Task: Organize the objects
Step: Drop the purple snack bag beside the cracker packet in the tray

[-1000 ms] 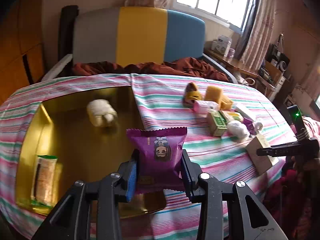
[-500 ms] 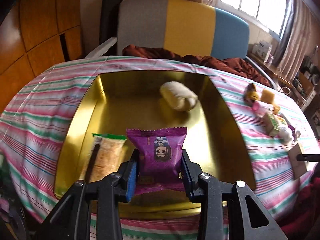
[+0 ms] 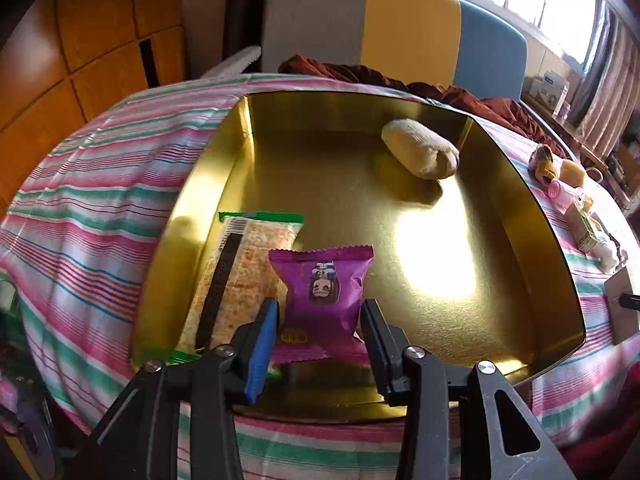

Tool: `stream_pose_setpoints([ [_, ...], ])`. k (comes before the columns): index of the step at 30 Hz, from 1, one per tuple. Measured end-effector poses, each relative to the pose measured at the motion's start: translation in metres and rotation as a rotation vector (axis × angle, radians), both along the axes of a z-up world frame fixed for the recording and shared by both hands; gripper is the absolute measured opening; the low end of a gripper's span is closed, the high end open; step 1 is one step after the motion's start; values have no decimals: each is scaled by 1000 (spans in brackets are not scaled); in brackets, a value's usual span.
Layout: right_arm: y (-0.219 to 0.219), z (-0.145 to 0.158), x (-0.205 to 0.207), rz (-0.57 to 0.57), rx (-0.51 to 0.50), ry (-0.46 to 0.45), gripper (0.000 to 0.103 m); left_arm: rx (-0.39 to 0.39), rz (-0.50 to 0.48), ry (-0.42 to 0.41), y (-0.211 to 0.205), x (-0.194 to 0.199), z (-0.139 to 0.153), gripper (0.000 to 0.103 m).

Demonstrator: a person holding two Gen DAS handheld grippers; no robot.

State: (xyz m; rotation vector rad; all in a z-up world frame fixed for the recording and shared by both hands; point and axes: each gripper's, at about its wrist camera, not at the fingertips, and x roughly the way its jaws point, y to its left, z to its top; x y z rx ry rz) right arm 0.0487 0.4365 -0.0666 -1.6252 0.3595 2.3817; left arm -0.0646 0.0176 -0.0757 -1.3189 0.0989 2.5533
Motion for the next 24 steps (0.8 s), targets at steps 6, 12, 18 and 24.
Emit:
stream_pose_setpoints([
  [6,-15,11,-4,14,11,50,51,49,32,31,-10,6,6,62],
  [12,-51,41,-22,90,5,140,51,129,85,107,-24,17,28,68],
  [18,-121,64,-55,246,-40,207,51,167,115,173,-34,27,51,72],
  [24,-204,74,-88,429,-82,251,51,182,127,171,-40,34,56,74],
])
